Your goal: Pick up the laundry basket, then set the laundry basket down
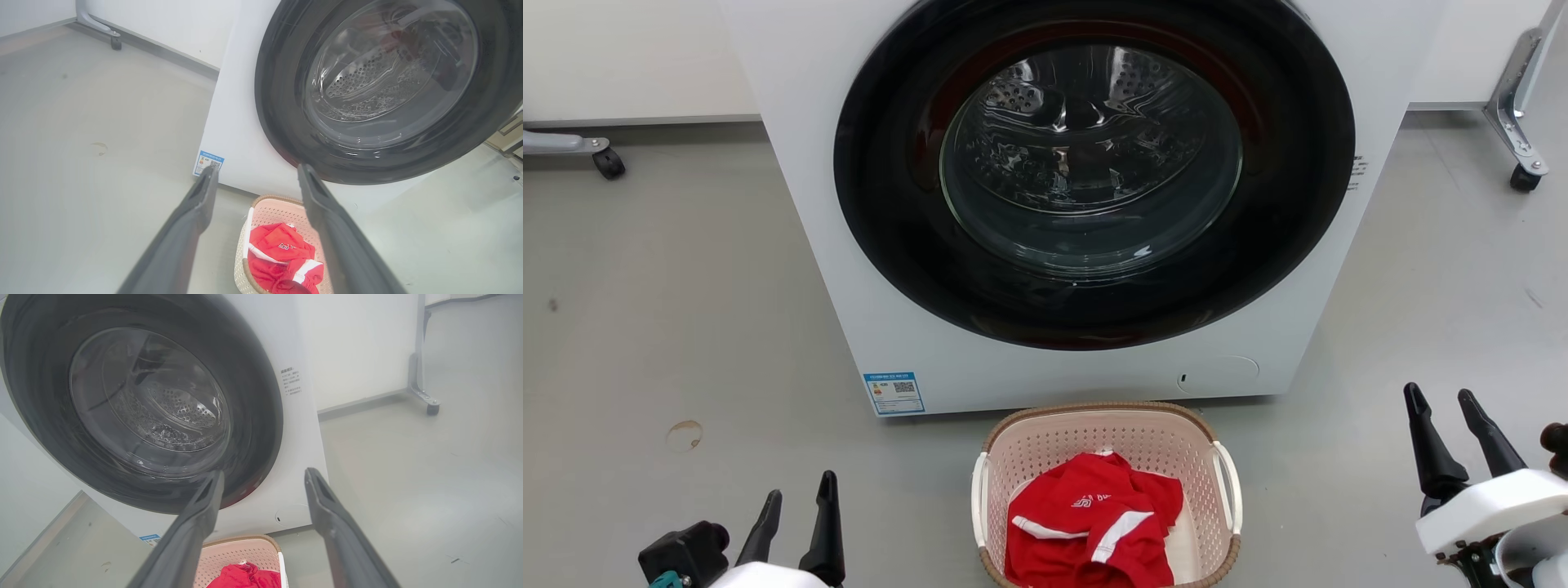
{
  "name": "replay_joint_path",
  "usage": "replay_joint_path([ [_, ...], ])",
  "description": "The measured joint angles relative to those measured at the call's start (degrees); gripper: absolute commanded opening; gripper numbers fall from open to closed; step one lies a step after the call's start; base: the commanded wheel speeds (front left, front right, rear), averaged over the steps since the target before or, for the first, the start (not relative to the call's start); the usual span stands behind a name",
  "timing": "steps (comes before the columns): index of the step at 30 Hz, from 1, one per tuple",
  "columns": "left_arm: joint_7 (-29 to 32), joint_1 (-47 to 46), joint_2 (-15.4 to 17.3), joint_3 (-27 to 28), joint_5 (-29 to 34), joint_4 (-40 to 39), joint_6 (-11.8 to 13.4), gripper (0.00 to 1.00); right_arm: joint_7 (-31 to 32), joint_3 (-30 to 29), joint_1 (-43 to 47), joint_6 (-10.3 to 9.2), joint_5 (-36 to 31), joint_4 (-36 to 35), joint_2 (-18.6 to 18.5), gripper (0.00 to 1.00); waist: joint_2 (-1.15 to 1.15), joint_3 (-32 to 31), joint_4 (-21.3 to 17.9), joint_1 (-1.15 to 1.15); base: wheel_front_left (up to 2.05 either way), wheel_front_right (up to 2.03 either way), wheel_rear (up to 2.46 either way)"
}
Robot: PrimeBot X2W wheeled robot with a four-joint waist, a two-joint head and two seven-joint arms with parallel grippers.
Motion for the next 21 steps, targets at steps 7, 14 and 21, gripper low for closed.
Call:
replay_joint_path([
  [7,-0.6,0.0,1.0,-1.2,3.7,-1.3,1.0,1.00,-0.9,0.7,0.0,0.00,-3.8,-0.2,-0.2,1.00,0.00,0.0,0.0,0.00,0.00,0.00,0.00],
  [14,-1.4,0.0,1.4,-2.5,7.1,-2.1,2.1,1.00,-1.8,1.8,0.0,0.01,-7.7,-0.5,-0.7,1.00,0.00,-0.1,0.0,0.00,0.00,0.00,0.00],
  [21,-1.9,0.6,2.2,-3.6,10.6,-3.2,3.1,1.00,-2.4,2.4,-0.1,0.01,-11.4,-0.7,-1.1,1.00,0.00,-0.3,0.1,0.00,0.00,0.00,0.00],
])
